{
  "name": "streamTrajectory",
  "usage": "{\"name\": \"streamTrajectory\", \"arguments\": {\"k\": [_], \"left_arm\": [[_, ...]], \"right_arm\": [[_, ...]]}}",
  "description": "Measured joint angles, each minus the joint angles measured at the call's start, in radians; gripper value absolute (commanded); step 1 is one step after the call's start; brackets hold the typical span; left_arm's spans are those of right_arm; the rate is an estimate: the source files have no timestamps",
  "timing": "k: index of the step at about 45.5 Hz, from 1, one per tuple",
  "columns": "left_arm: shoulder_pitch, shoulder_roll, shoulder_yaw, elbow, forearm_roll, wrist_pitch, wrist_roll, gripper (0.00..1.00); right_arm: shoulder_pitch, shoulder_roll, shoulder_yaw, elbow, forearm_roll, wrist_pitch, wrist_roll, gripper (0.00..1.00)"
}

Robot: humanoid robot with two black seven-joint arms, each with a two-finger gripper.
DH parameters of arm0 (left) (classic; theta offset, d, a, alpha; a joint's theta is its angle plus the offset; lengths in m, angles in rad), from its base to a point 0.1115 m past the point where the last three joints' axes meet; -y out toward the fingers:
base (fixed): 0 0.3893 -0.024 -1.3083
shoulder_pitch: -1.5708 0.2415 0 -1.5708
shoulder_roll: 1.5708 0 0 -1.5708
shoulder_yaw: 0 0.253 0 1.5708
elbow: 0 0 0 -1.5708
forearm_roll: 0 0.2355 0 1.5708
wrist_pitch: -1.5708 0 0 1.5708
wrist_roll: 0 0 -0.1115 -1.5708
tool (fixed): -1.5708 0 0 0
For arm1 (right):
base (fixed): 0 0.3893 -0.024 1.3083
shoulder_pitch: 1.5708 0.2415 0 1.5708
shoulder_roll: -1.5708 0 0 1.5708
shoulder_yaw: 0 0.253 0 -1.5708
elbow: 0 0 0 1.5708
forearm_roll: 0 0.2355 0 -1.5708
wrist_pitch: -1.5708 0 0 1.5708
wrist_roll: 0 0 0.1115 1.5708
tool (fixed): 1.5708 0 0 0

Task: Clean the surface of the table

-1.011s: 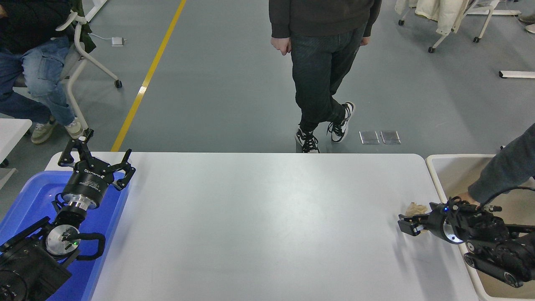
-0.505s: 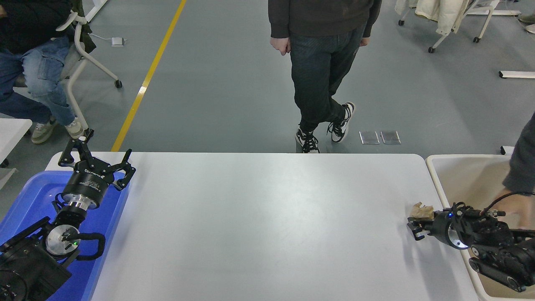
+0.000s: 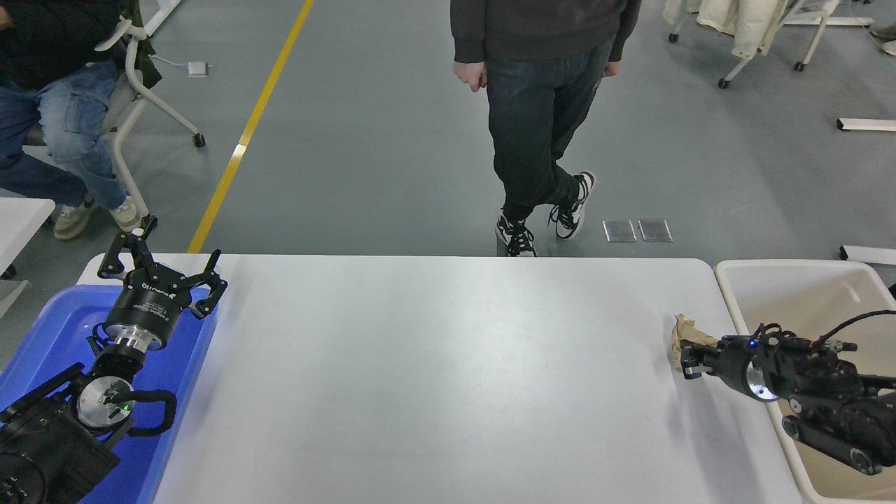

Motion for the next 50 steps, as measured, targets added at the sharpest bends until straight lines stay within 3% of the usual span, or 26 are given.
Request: {"name": "streamTrajectory", "arguments": {"k": [18, 29, 38, 50], "left_arm": [[0.000, 0.000, 0.000, 0.000, 0.000, 0.000, 0.000, 1.00], [0.000, 0.000, 0.000, 0.000, 0.000, 0.000, 0.000, 1.00], [0.000, 0.000, 0.000, 0.000, 0.000, 0.000, 0.000, 1.00], [0.000, 0.000, 0.000, 0.000, 0.000, 0.000, 0.000, 1.00]], "right_arm": [[0.117, -0.308, 0.034, 0.360, 0.043, 0.089, 0.012, 0.00], [0.185, -0.519, 0.141, 0.562, 0.053, 0.245, 0.030, 0.00], [0.219, -0.617, 0.248, 0.632, 0.055, 0.370, 0.043, 0.00], [0.257, -0.677, 0.289, 0.663, 0.051, 0.446, 0.050, 0.00]]}}
